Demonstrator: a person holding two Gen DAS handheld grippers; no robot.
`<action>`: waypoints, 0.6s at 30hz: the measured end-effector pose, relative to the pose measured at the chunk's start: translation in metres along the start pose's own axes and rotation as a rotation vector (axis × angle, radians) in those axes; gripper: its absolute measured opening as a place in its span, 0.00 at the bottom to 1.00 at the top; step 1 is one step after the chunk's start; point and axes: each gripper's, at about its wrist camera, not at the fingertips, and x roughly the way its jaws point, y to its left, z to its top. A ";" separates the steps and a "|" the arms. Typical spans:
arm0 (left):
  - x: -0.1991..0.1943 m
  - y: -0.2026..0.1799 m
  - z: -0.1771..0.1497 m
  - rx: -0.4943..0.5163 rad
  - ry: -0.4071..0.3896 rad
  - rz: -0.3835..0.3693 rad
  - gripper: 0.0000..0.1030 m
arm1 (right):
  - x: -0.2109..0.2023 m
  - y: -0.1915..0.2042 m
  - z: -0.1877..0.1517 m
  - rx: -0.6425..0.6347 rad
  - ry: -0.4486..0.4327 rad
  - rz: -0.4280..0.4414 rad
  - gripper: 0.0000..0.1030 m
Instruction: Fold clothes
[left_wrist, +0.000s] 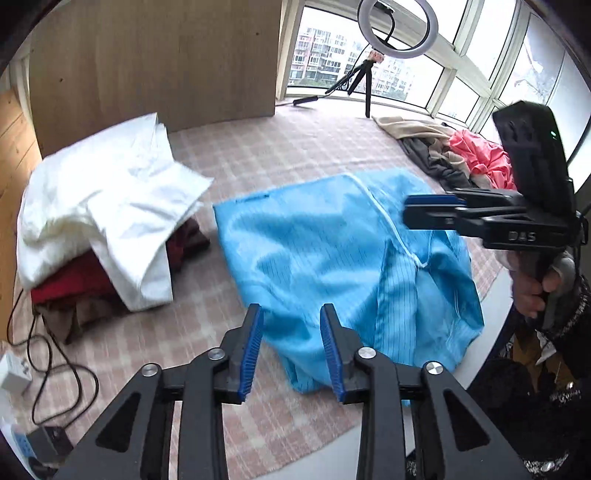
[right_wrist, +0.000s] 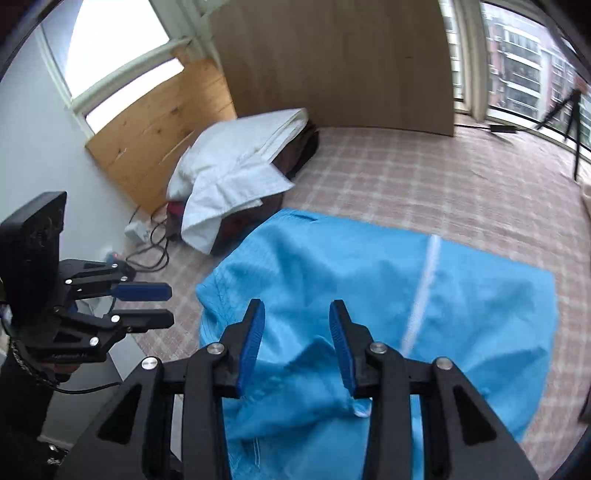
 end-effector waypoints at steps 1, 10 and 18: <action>0.008 0.002 0.008 -0.002 -0.001 -0.019 0.34 | -0.015 -0.015 -0.003 0.042 -0.031 -0.037 0.36; 0.074 -0.011 -0.031 0.080 0.187 -0.063 0.34 | 0.015 -0.115 -0.047 0.114 0.163 -0.371 0.37; 0.029 -0.010 0.023 0.064 -0.011 -0.032 0.42 | -0.027 -0.091 -0.013 0.075 -0.047 -0.356 0.39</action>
